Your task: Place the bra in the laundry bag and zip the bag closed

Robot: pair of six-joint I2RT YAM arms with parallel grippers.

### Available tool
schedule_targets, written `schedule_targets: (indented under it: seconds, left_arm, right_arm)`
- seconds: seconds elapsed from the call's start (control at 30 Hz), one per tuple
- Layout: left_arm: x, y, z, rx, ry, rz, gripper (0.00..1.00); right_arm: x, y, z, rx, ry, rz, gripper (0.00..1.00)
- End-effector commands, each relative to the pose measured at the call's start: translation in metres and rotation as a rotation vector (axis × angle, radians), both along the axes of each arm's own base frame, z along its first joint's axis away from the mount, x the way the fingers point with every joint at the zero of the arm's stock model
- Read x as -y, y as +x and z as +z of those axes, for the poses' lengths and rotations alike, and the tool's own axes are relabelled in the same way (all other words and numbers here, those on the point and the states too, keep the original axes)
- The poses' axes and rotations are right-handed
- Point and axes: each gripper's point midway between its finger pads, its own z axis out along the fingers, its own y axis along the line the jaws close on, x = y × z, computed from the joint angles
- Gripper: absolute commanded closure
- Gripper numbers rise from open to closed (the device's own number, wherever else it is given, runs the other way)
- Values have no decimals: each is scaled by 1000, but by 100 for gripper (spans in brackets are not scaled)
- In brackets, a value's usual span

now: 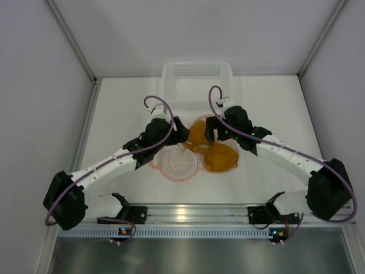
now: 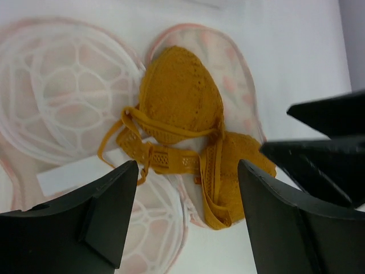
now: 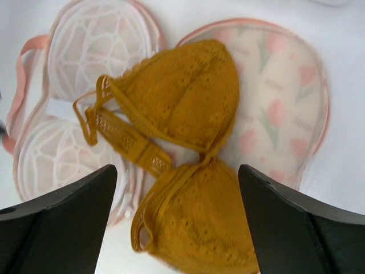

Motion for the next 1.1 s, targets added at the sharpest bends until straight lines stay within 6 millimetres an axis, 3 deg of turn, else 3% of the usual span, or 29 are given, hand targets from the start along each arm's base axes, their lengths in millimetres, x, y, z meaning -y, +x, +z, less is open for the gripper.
schedule_targets:
  seconds: [0.0,0.07,0.1,0.3,0.43,0.57,0.6,0.67,0.73,0.93,1.03,1.07]
  left_arm:
    - [23,-2,28,70,-201,128,24]
    - [29,-6,24,61,-206,136,25]
    - [31,-6,22,48,-226,156,25]
    - [56,-10,-8,4,-220,159,25]
    - [63,-10,-35,-50,-181,155,26]
    - [62,-9,-46,-60,-155,161,27]
    - [59,-9,-49,-58,-147,172,27]
    - [57,-7,-50,-50,-132,181,27]
    - [55,-5,-51,-39,-117,190,27]
    - [45,-5,-53,-24,-91,209,26]
    - [41,-6,-55,-22,-86,215,26]
    - [41,-6,-56,-22,-81,210,26]
  right_arm:
    - [-10,51,10,40,62,-96,11]
    - [-15,69,9,27,129,-113,10]
    - [-11,80,-2,-9,159,-119,11]
    - [-20,112,-15,-21,252,-93,15]
    - [-37,116,-13,-25,306,-43,17]
    - [-48,115,-15,-33,310,-29,17]
    - [-53,115,-18,-39,299,-34,17]
    - [-46,116,-43,-99,219,-118,18]
    - [-47,119,-52,-116,171,-160,21]
    - [-49,121,-67,-127,115,-208,34]
    - [-50,122,-68,-134,84,-219,52]
    - [-51,123,-68,-136,79,-218,65]
